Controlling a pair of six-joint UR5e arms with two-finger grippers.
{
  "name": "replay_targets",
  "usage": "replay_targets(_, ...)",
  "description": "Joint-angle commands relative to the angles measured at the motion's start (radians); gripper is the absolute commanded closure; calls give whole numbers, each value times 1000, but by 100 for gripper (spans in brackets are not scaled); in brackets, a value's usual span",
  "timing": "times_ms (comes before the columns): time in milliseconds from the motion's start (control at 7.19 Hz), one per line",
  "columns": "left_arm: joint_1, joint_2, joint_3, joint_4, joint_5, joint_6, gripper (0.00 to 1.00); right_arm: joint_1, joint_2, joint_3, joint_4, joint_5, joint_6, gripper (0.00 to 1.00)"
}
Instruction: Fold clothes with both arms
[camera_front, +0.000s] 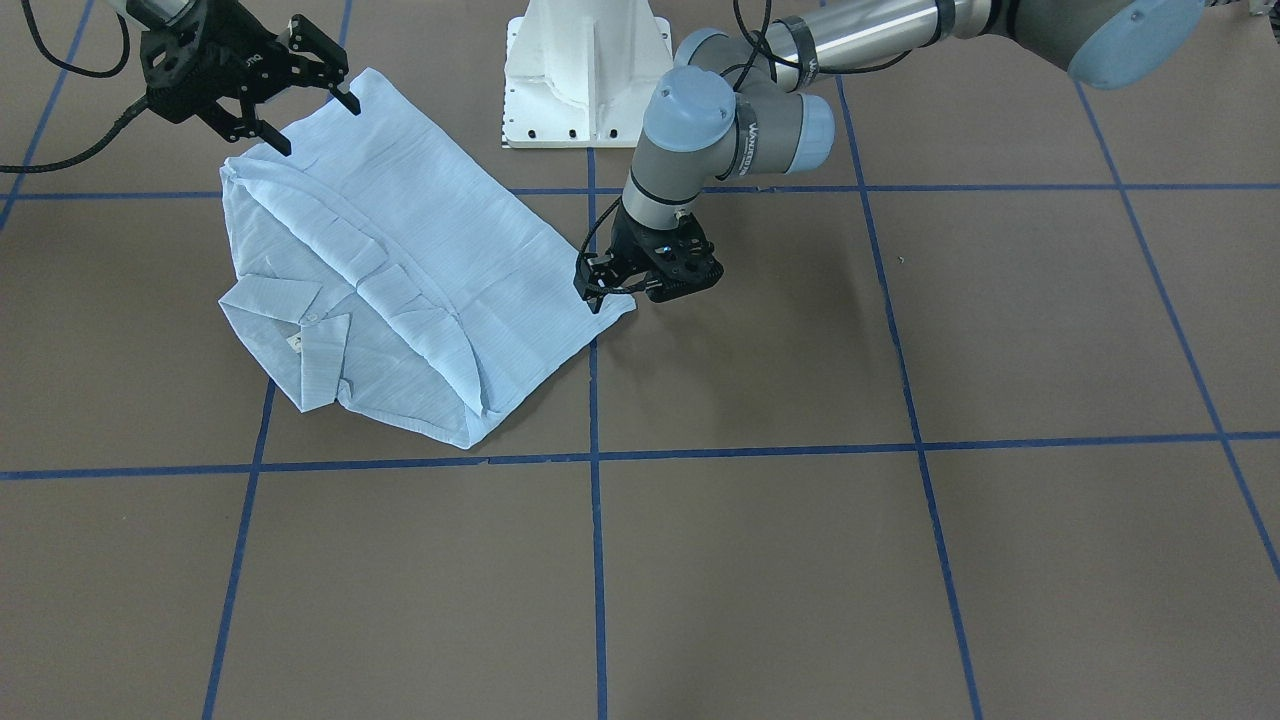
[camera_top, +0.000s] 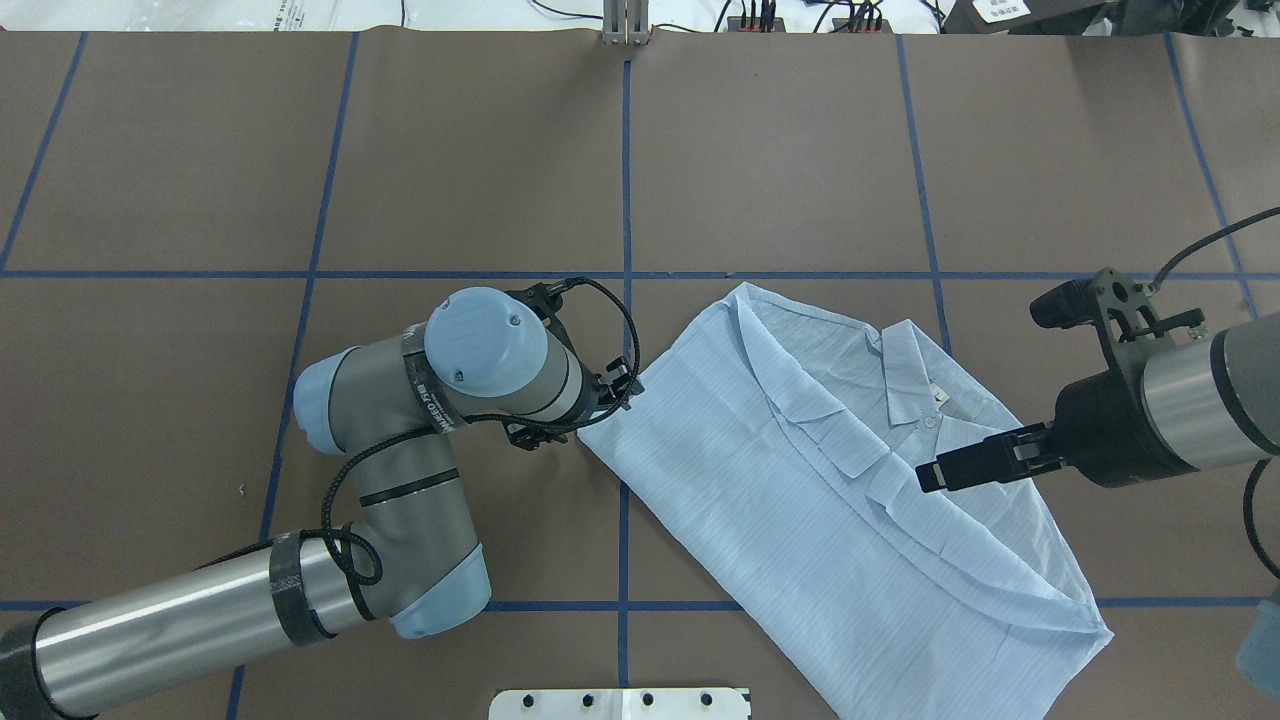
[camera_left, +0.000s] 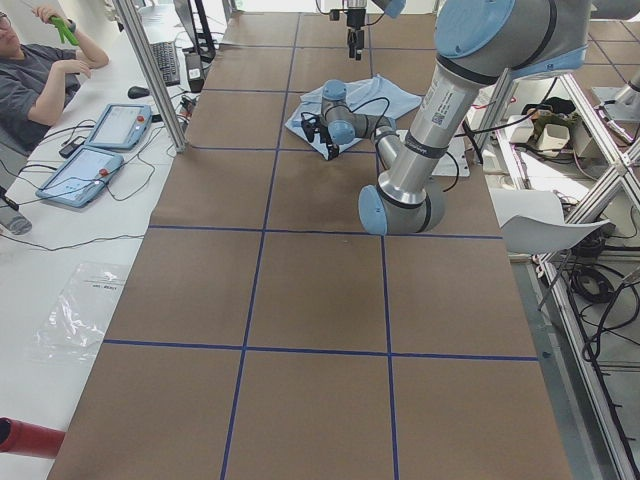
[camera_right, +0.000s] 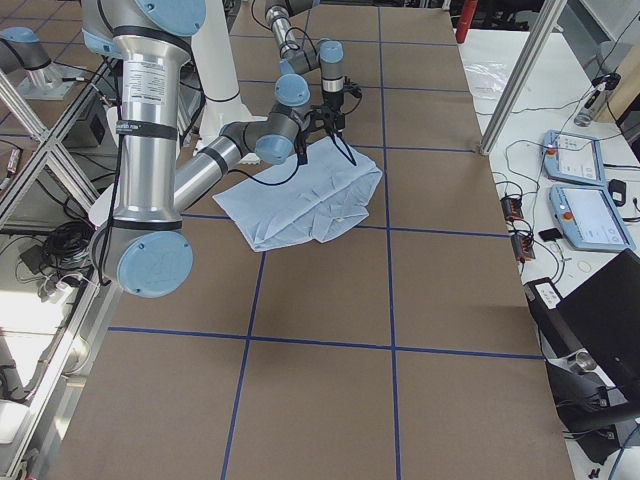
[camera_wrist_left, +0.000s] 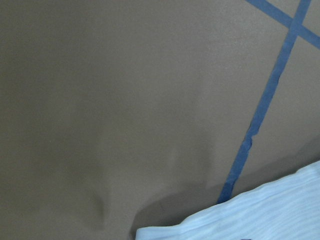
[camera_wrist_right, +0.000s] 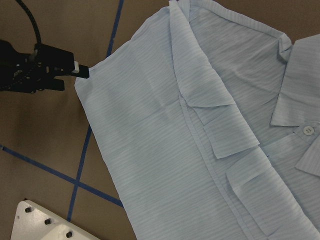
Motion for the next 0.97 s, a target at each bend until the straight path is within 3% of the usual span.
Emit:
replay_targets(0, 6, -1, 14, -6, 0, 6, 17, 0, 0, -4, 0, 1, 0, 0)
replay_targets(556, 8, -6, 25, -9, 0, 9, 36, 5, 0, -3, 0, 4, 0, 0)
replay_targets(834, 8, -10, 25, -8, -1, 9, 65, 8, 0, -4, 0, 5, 0, 0)
